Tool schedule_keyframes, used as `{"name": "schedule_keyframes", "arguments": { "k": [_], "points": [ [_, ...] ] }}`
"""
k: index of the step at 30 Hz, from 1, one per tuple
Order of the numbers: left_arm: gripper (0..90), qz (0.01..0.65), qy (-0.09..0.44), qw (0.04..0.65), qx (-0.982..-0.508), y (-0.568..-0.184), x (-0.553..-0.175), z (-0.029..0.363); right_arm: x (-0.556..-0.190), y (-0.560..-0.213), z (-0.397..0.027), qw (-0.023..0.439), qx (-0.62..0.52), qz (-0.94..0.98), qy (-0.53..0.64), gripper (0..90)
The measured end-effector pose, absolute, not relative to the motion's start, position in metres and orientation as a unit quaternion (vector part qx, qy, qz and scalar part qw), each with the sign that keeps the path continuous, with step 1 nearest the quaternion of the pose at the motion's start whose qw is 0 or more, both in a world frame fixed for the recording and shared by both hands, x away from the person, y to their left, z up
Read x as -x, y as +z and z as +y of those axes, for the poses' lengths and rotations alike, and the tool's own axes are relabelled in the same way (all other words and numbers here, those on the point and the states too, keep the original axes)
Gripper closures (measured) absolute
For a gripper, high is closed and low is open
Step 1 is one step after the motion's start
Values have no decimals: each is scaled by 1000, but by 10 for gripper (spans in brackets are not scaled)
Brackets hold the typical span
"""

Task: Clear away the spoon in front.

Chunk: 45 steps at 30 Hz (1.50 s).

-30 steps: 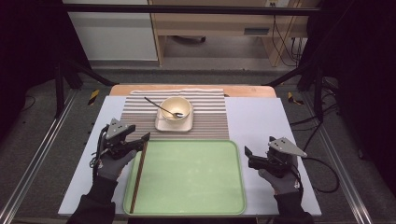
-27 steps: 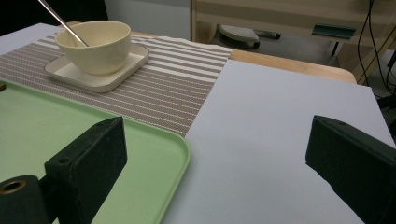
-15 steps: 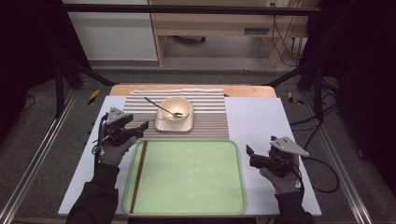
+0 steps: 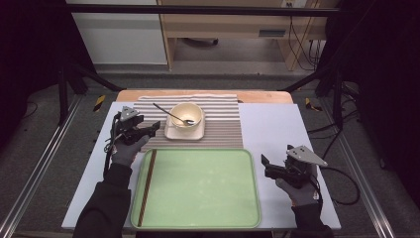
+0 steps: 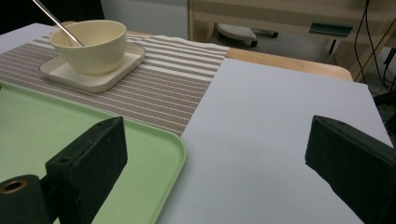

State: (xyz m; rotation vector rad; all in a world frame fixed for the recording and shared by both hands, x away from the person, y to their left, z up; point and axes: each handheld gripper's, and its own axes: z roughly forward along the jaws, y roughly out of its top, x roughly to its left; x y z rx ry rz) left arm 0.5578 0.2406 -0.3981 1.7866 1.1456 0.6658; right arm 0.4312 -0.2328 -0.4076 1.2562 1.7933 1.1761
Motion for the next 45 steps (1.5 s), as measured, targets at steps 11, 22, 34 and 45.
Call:
{"name": "schedule_keyframes", "arguments": {
  "k": [11, 22, 34, 45],
  "points": [
    [271, 465, 275, 442, -716, -397, -581, 241, -433, -410, -232, 318, -479, 688, 443, 56],
    [271, 474, 276, 430, -717, -403, -607, 234, -433, -411, -234, 319, -480, 688, 441, 57],
    [300, 486, 271, 426, -713, -413, -629, 223, -434, -412, -234, 316, -482, 688, 441, 58],
    [376, 482, 264, 429, -717, -418, -639, 215, -435, -413, -234, 317, -481, 690, 439, 58]
  ]
}}
